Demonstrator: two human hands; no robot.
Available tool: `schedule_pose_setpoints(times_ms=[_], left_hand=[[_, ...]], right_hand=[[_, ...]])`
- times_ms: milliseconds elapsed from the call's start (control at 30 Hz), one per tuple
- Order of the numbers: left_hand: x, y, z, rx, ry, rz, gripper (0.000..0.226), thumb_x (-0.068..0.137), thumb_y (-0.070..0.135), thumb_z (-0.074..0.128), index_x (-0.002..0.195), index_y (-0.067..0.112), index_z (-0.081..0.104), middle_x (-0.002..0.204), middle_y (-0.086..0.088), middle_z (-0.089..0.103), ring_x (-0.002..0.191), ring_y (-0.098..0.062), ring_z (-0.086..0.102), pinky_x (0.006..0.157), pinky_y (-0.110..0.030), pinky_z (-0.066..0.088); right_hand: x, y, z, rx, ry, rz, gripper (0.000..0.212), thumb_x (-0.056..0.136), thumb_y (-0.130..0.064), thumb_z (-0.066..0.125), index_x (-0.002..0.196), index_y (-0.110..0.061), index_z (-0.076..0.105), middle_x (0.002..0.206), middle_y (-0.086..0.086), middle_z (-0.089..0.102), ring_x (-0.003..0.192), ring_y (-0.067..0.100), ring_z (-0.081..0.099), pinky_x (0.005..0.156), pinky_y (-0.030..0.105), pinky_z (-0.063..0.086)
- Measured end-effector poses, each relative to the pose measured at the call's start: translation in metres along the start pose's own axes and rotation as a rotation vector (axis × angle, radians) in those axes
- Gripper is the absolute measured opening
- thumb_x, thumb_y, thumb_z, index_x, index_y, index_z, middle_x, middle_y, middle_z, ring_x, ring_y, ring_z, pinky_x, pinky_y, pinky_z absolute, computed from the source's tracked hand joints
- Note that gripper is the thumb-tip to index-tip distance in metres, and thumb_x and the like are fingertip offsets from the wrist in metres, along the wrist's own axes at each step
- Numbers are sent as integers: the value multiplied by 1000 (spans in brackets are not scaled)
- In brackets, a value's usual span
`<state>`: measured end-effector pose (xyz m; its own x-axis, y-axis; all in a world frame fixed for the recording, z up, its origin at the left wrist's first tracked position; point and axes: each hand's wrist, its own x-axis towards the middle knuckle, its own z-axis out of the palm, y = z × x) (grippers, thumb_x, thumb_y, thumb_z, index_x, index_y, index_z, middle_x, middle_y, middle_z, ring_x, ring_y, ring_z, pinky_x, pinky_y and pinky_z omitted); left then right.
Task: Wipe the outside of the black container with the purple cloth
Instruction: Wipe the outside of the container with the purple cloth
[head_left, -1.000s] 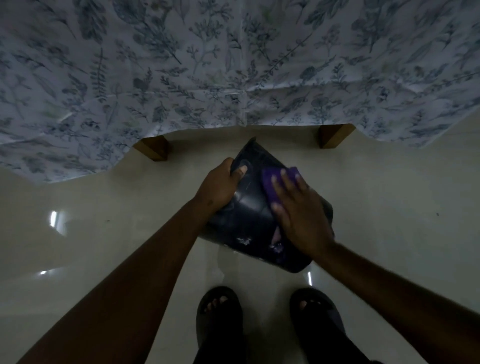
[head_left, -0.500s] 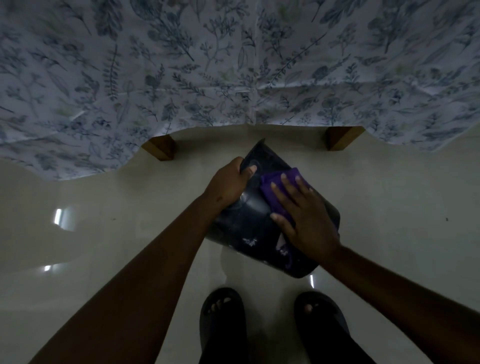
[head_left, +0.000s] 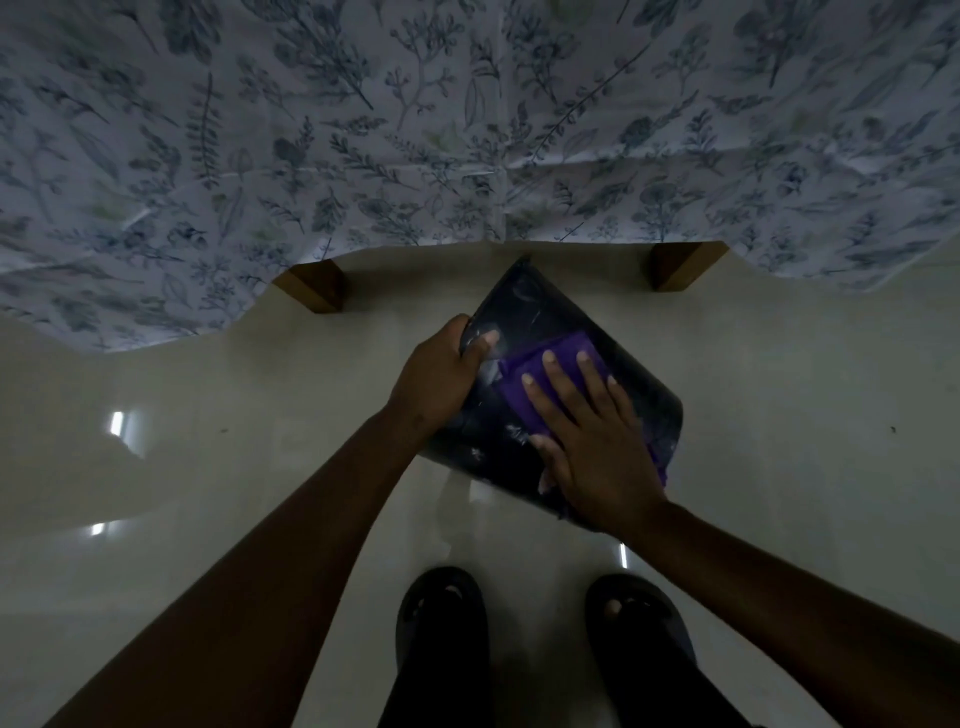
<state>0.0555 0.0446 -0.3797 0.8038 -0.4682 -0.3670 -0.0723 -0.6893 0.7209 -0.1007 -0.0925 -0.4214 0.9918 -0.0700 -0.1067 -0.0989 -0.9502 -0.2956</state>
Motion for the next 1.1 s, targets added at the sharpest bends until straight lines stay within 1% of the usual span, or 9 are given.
schedule_pose_setpoints(times_ms=[167,267,333,433,533,633,800,967,1100], left_hand=[[3,4,4,-38,17,28,29,100,41,42,107,17,58,94,4,64,81,-9,60,67,-15,44],[4,0,3,-35,22,15,24,100,41,43,103,21,56,91,7,62,82,-10,59,65,-16,42],[9,0,1,-15,6,-1,29,99,41,43,107,18,58,94,4,63,86,-15,60,69,-23,43],[19,4,0,19,-29,-18,32,99,40,45,112,15,59,97,2,61,88,-16,59,75,-26,41],[24,7,1,22,-27,0,31,99,39,45,113,16,60,96,3,61,88,-16,59,72,-26,41],[25,10,0,-3,-34,10,32,99,38,45,115,16,59,98,1,63,90,-17,60,66,-20,42],[27,11,-1,2,-38,-15,34,99,40,44,117,14,59,102,-1,63,92,-19,60,75,-27,41],[33,17,-2,57,-83,-47,38,97,44,47,104,10,61,92,-4,63,85,-20,60,67,-30,43],[14,11,-7,12,-13,34,28,96,41,50,103,16,59,86,10,61,76,-3,58,62,-17,41]], right_hand=[[50,36,-17,196,46,136,54,99,-43,26,150,-24,23,158,3,25,146,23,22,117,42,23],[80,54,-21,440,8,300,52,101,-42,27,148,-22,30,154,3,36,139,22,37,112,39,33],[70,48,-18,358,7,265,54,100,-43,25,150,-23,26,155,5,33,142,25,33,113,40,32],[16,23,-5,64,-7,21,56,98,-45,22,151,-27,14,161,1,14,149,29,11,117,46,18],[-12,17,3,-1,-12,-151,54,98,-51,18,149,-35,13,160,-2,12,149,29,10,118,47,11],[10,27,-5,70,7,-62,55,98,-50,21,149,-32,16,160,-2,15,149,25,11,117,44,14],[69,50,-16,495,14,334,51,101,-41,32,149,-25,28,156,3,32,142,21,32,113,38,30],[19,22,-9,213,68,87,60,96,-51,28,150,-25,21,159,1,22,148,23,15,116,37,18],[38,47,-10,315,63,131,54,98,-44,36,148,-27,28,155,2,33,142,20,32,113,31,26]])
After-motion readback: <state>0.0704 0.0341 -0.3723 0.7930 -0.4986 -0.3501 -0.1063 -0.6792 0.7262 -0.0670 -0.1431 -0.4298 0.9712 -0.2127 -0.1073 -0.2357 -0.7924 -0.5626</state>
